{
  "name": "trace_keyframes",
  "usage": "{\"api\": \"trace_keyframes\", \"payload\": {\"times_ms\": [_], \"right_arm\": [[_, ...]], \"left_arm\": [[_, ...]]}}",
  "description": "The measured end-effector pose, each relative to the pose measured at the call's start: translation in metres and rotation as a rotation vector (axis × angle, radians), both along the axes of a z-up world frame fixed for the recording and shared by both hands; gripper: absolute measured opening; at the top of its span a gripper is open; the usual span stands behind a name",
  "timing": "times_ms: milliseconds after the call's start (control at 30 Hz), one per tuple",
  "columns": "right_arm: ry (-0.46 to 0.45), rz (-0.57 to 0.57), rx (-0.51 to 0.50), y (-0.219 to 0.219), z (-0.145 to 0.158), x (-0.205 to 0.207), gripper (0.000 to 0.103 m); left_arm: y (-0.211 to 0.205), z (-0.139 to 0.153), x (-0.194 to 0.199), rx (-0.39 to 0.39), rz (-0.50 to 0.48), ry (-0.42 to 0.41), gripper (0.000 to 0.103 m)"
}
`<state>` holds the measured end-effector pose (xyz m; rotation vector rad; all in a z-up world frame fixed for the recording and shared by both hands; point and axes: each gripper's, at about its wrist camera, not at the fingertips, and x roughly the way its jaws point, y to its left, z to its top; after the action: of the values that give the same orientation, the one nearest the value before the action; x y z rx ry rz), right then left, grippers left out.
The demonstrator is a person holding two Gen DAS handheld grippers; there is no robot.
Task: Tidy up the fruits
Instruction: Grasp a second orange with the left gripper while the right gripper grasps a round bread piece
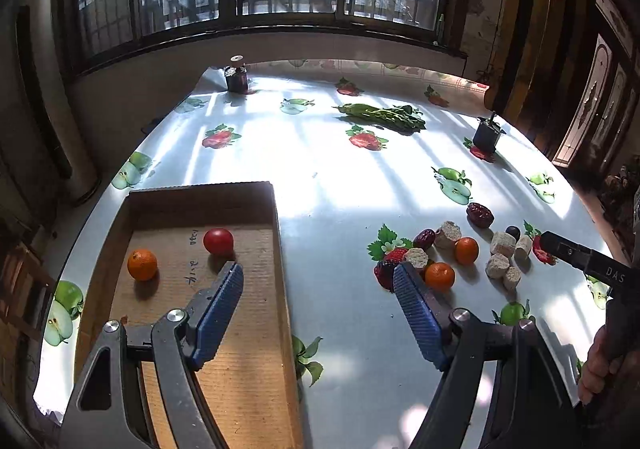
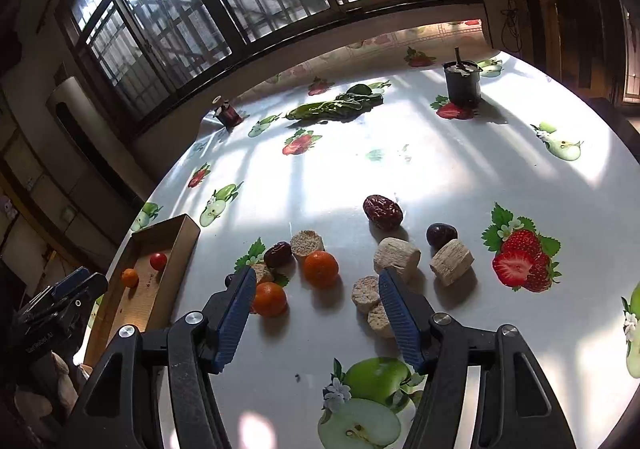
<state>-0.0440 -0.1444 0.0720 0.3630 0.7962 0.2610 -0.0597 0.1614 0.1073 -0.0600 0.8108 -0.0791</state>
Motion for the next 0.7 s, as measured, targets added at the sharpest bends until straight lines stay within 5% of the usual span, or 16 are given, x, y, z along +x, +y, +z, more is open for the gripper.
{"api": "trace_keyframes", "payload": {"times_ms": [233,433,567,700], "right_arm": [[0.06,-0.083,0.025,-0.047,-0.022,0.004,0.068],[0.117,-0.037,0.007,-0.039,-0.044,0.013,0.068],[0.12,0.043,-0.099,-0.007,-0.054,0.019,0.067],[0.104,0.092,-0.186,0.015,-0.06,0.022,0.054]], "left_arm": [[-0.017,-0.04,0.022,-0.07,-0.027,0.137,0.077],[-0.065,-0.052,0.019,-0.041,-0.191,0.091,0.076],[-0.095,-0.067,0.031,-0.025,-0.279,0.115,0.043],[-0.113,-0.08,0.043,-0.008,-0.303,0.125,0.041]]}}
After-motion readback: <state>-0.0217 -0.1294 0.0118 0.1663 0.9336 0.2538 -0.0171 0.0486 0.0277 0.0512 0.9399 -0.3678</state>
